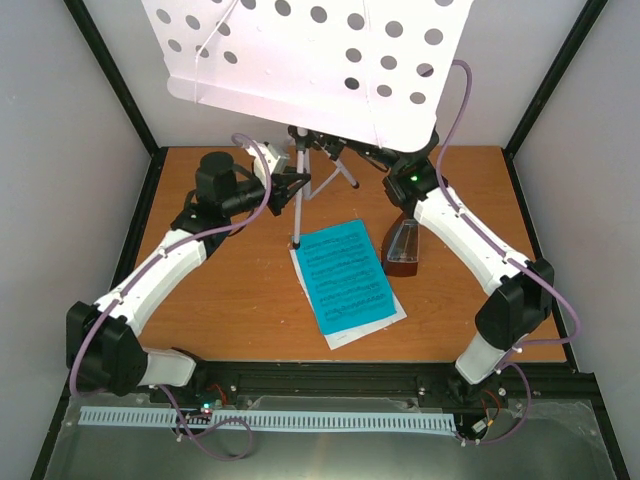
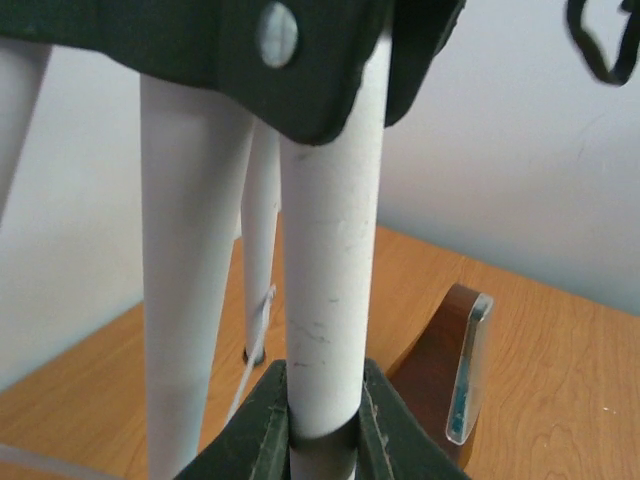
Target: Pack up the instrument practice props
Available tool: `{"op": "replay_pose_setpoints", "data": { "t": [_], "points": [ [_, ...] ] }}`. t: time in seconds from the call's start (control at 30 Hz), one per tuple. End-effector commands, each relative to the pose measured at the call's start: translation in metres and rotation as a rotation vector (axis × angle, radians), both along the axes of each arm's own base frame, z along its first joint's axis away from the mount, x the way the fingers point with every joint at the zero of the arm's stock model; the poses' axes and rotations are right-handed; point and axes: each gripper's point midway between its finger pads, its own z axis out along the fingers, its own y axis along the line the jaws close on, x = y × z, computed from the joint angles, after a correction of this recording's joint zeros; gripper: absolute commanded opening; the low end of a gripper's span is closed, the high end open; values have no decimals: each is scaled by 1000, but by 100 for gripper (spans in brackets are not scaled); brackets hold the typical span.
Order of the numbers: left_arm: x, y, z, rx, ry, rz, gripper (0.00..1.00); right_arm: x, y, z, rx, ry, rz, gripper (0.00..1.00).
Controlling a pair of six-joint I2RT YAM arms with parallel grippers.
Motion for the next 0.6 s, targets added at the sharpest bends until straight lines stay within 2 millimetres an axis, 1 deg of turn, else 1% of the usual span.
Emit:
{"op": "replay_pose_setpoints", "data": {
  "t": [0.0, 0.13, 0.27, 0.4, 0.5, 0.57],
  "points": [
    [-40, 13, 129, -156, -331, -44, 0, -25, 14, -3, -39, 49, 65, 3],
    [-65, 17, 137, -176, -358, -91, 0, -26, 12, -7, -40, 70, 58, 3],
    [-82, 23, 148, -192, -399, -98, 0, -30, 18, -9, -51, 82, 61, 3],
    [-92, 30, 160, -197, -438, -78, 0, -28, 26, -20, -84, 113, 23, 3],
    [-93, 32, 164, -197, -420, -67, 0, -18, 23, -25, -51, 164, -53, 3],
    [-94, 32, 162, -194, -359, -70, 0, -13, 21, -31, -21, 227, -72, 3]
  ]
}}
